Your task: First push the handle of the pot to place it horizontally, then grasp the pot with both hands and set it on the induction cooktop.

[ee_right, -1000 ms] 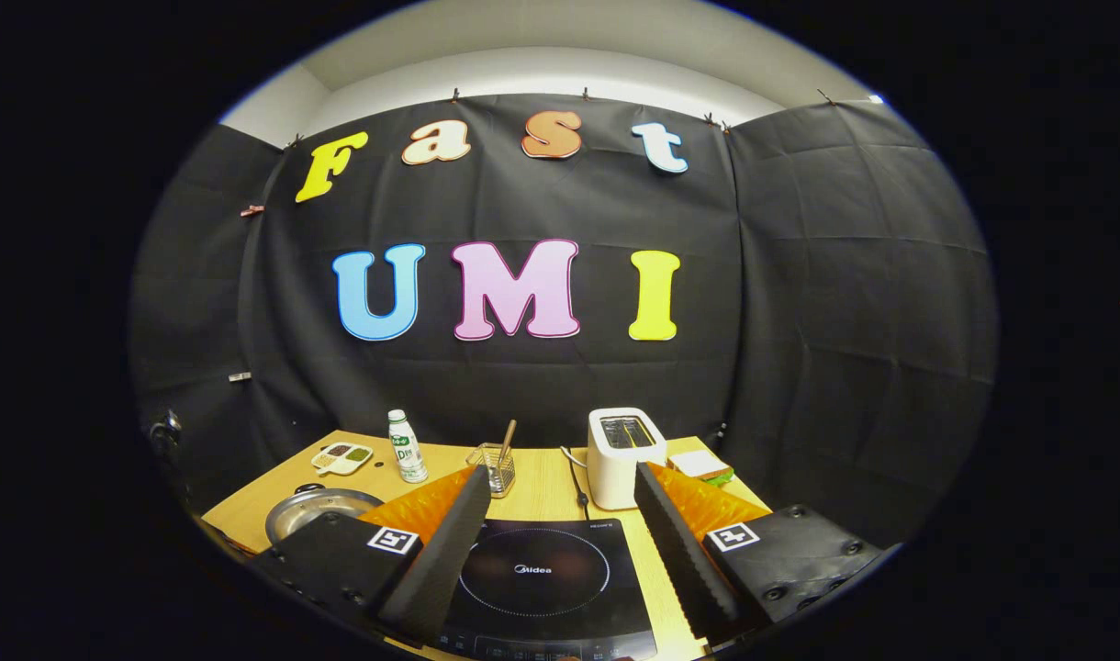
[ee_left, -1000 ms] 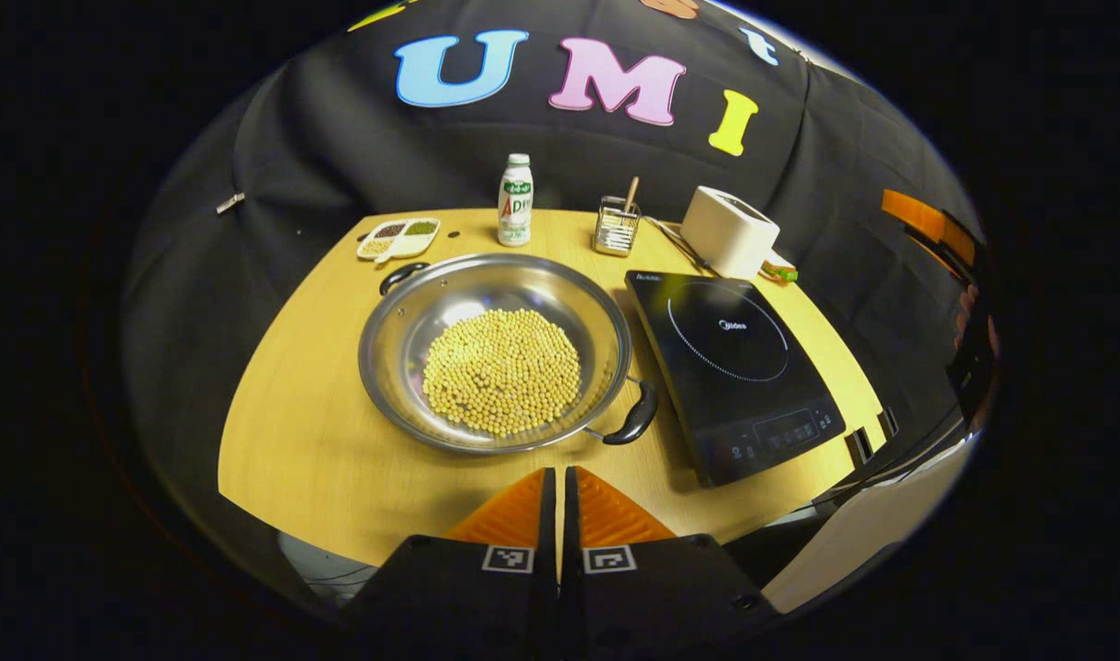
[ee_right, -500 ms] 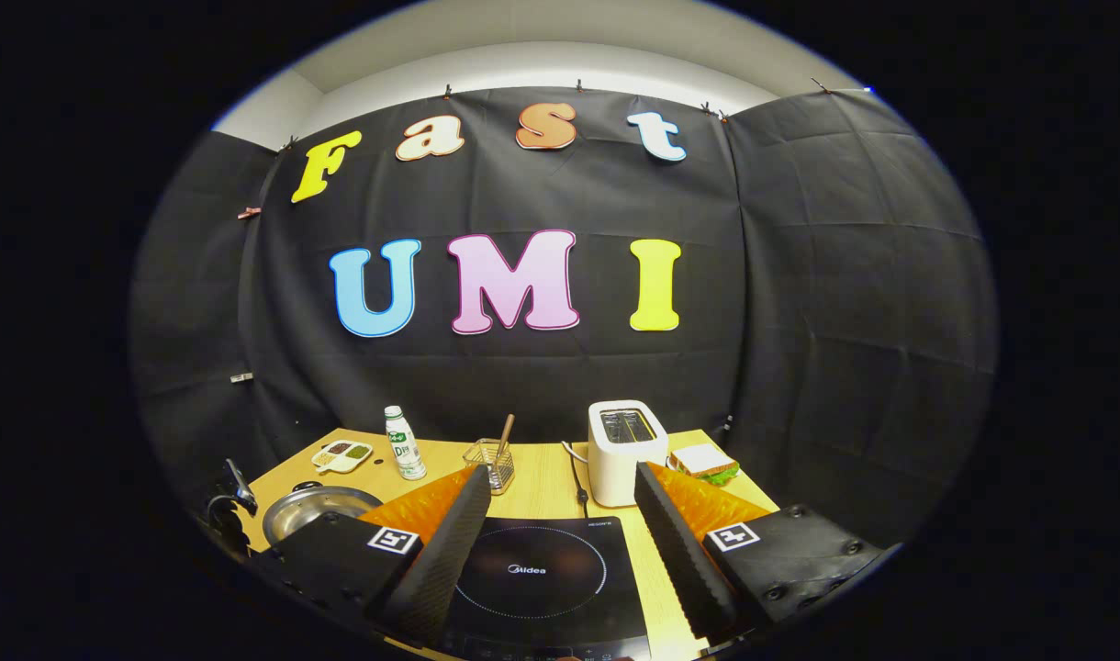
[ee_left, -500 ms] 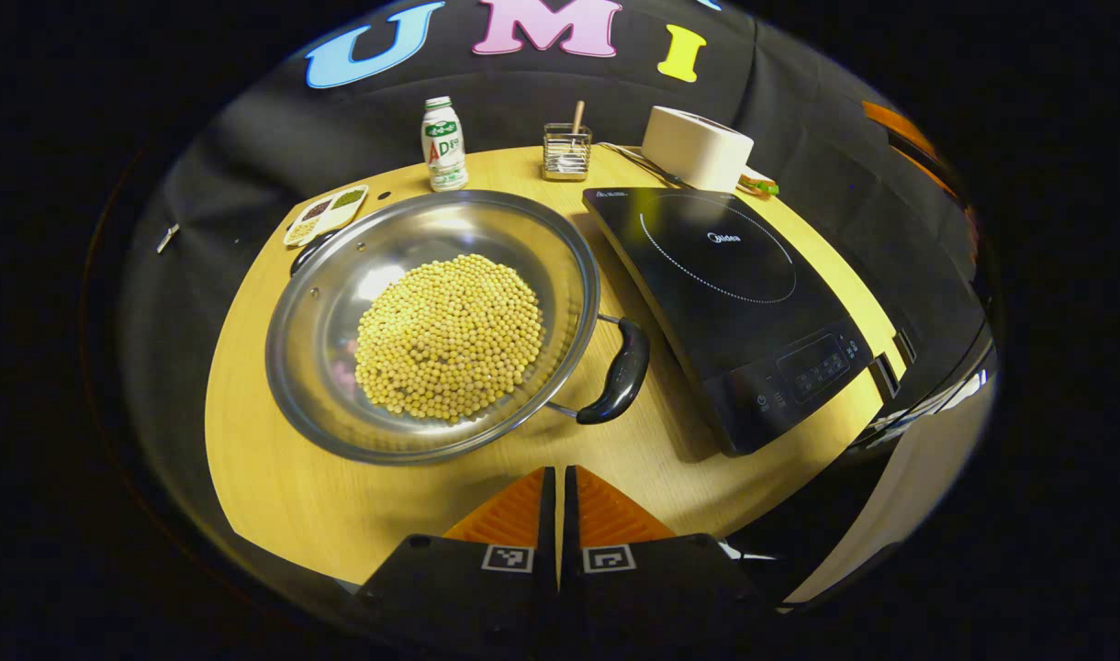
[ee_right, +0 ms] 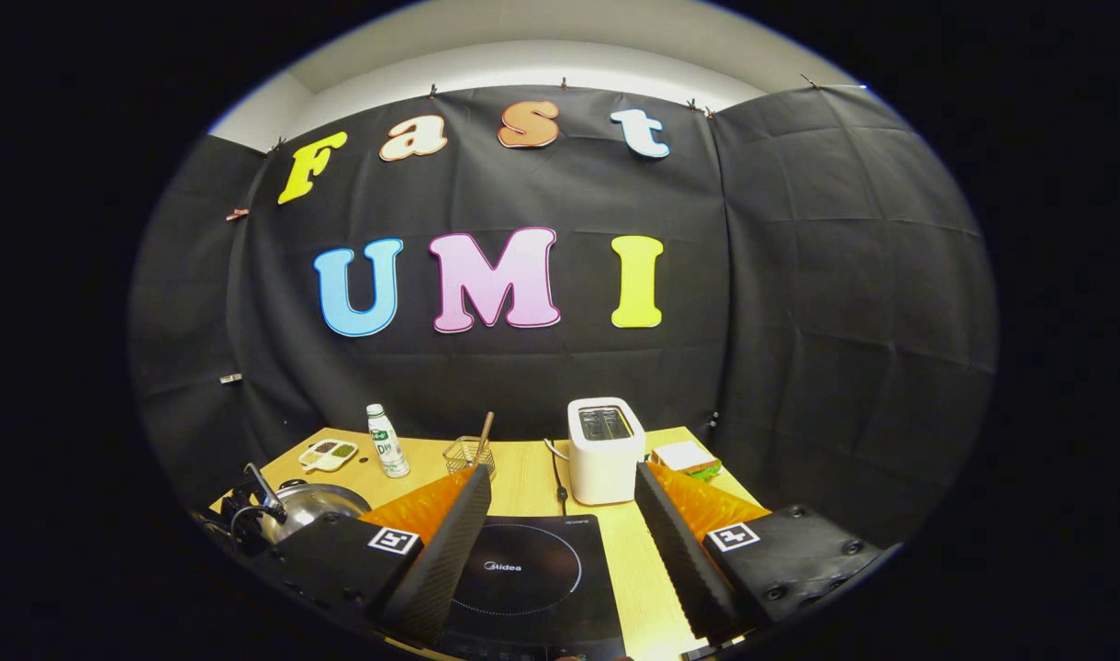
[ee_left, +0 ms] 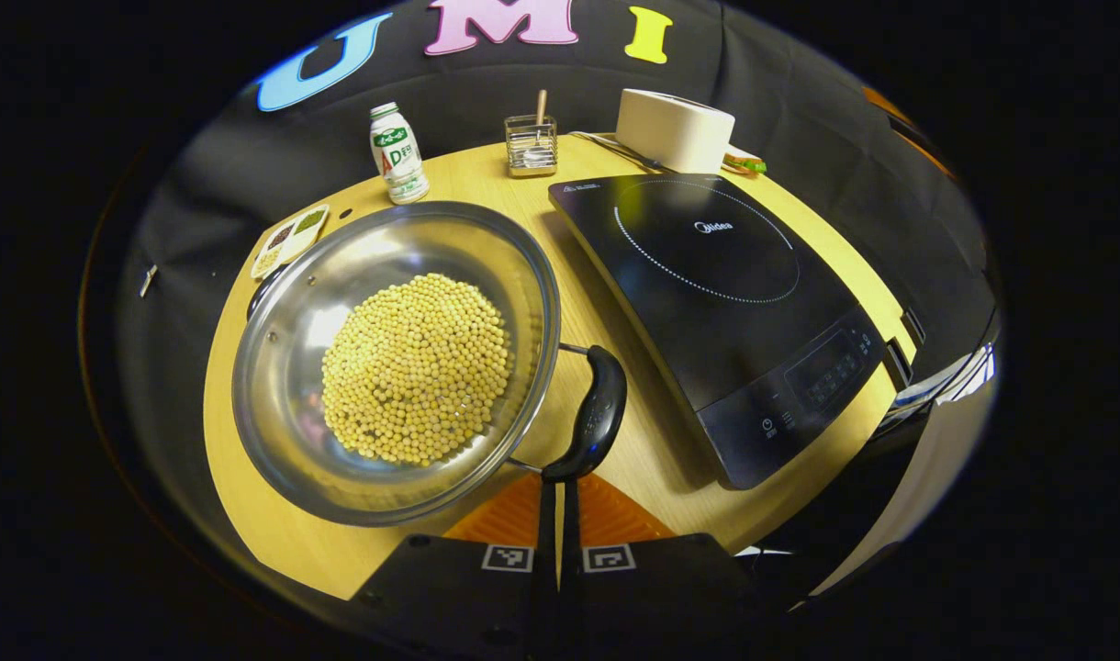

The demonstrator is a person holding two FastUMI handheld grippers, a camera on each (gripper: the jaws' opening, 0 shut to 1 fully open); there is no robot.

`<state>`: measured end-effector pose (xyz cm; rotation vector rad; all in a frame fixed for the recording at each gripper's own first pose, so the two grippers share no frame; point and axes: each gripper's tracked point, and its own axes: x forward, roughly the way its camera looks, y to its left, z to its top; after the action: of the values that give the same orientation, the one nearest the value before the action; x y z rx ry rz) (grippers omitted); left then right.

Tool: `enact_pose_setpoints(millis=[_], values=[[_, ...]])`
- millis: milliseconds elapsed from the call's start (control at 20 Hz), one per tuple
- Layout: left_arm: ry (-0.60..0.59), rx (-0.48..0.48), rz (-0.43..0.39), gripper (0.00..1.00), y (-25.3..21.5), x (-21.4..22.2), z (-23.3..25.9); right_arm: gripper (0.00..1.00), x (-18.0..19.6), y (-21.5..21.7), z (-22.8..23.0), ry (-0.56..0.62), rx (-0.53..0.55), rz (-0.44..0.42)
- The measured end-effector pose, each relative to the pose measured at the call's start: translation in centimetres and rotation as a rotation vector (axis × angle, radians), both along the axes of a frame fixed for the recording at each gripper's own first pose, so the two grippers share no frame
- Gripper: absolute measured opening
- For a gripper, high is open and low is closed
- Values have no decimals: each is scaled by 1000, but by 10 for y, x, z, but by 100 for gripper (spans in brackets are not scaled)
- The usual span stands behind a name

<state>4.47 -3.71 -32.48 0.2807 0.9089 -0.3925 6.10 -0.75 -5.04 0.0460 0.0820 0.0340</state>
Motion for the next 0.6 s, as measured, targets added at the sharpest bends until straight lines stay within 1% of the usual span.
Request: enact_pose_setpoints(millis=[600], values=[[-7,-6,-9,5,-26,25,2,98,8,-24,-5,18,0,-20]])
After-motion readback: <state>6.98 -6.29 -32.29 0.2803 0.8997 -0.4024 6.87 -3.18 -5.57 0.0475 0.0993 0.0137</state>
